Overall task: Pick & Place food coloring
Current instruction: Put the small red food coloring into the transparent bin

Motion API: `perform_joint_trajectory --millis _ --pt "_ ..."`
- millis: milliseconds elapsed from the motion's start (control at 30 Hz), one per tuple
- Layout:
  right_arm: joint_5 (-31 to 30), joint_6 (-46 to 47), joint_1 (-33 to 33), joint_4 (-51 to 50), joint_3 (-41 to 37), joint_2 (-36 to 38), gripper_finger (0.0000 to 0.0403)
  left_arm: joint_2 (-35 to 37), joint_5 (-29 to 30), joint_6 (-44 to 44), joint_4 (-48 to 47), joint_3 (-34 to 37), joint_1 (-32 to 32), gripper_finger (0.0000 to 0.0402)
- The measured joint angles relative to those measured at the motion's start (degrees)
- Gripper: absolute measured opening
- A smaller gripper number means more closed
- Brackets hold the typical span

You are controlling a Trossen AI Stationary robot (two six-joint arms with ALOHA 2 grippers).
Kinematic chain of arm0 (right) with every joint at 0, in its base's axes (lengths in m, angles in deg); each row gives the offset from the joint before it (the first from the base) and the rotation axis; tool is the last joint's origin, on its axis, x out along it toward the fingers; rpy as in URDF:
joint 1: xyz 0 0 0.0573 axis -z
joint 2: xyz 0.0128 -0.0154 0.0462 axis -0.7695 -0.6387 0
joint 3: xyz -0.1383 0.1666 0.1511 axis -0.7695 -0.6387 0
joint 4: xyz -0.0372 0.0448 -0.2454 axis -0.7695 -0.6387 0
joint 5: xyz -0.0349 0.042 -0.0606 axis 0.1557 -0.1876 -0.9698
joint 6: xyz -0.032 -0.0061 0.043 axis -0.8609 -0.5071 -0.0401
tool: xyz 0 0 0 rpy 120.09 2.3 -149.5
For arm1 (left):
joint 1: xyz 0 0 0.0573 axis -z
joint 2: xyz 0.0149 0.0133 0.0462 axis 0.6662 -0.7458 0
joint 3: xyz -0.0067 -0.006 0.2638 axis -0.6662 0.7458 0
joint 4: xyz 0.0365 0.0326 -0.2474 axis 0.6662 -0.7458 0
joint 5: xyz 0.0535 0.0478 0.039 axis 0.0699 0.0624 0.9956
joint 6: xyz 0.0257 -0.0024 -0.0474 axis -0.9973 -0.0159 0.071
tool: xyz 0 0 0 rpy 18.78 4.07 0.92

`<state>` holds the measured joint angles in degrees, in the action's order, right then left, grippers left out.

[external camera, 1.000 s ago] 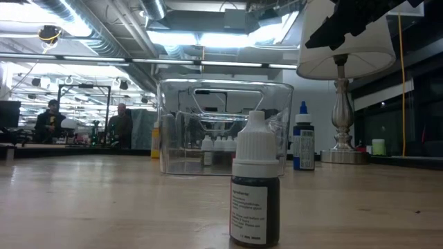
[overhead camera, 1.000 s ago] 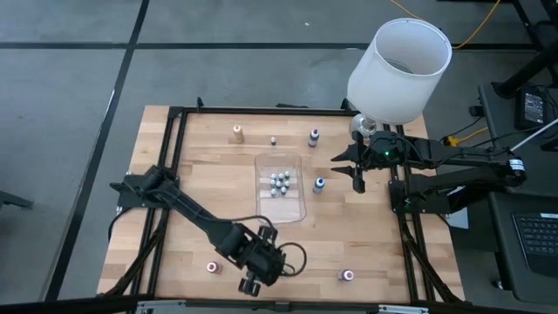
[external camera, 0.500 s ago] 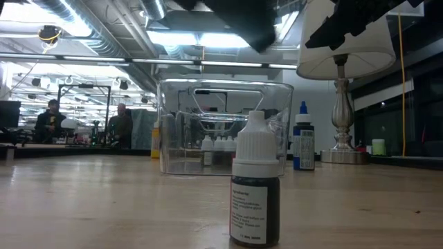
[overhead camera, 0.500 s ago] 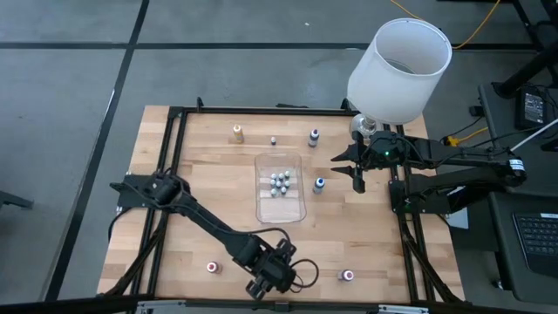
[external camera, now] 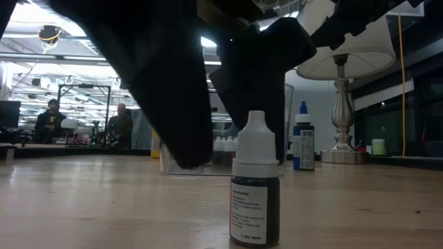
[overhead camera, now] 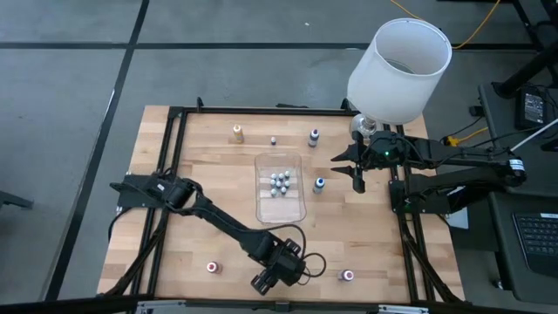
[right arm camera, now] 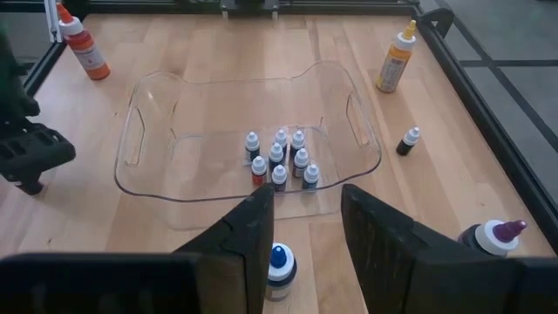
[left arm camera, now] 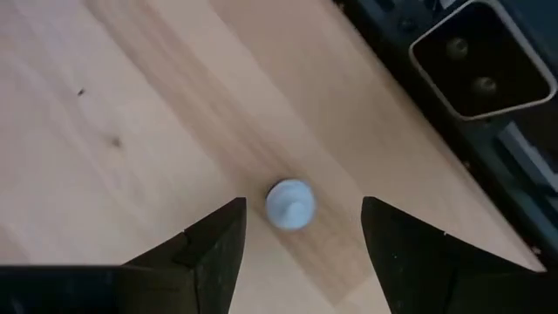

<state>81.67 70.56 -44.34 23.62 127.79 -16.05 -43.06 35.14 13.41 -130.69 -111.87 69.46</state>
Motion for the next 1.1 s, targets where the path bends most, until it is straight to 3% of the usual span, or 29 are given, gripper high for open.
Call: perform_joint_trajectory --millis 267,900,1100 --pt "-0.01 -0.04 -0.01 0.0 0.0 -0.02 0.0138 -0.12 0.68 0.63 1.76 0.0 -0.07 0.0205" --pt "0.0 0.02 0.01 0.0 0.0 -0.02 0.0138 -0.11 0.4 2.52 1.8 -0.02 -0.75 0.0059" --pt "0.01 0.02 0.0 0.0 0.0 -0.02 0.0138 3.89 1.73 3.7 -6.03 -0.68 -2.14 0.0052"
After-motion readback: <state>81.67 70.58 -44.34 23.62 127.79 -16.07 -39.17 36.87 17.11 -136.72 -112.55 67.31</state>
